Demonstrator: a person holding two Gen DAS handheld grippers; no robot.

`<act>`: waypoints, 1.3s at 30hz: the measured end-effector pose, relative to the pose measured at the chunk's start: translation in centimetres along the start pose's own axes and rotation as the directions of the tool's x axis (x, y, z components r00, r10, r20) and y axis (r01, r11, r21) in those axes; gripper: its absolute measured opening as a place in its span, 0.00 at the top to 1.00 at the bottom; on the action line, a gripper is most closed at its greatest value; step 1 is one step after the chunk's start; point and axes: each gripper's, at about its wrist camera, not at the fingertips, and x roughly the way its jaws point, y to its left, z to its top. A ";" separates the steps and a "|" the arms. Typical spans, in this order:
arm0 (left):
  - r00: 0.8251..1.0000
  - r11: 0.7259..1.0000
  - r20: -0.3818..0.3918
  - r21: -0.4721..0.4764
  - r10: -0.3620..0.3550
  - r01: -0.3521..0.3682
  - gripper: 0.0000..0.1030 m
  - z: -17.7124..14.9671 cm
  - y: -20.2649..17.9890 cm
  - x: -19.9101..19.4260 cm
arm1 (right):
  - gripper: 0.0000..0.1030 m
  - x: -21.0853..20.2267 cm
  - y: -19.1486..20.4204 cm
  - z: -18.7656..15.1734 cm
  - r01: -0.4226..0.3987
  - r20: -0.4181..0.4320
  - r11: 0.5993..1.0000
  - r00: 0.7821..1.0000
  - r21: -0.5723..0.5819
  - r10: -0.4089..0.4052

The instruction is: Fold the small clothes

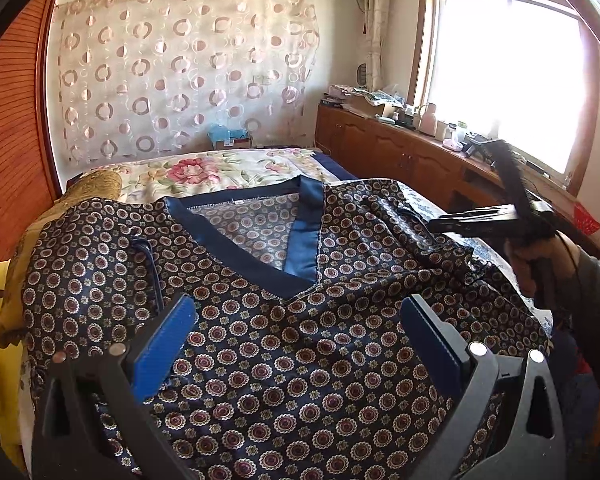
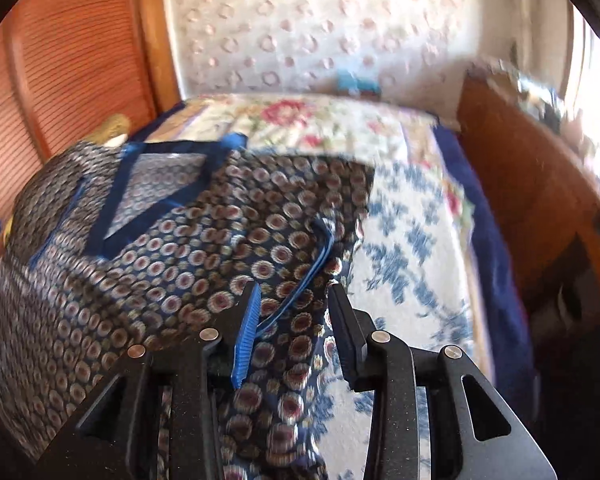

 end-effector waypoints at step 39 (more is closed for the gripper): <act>0.977 0.977 -0.050 -0.044 0.206 -0.208 0.00 4.5 13.6 1.6 | 0.50 7.9 -4.9 6.1 0.072 -0.081 0.996 0.994 -0.058 -0.077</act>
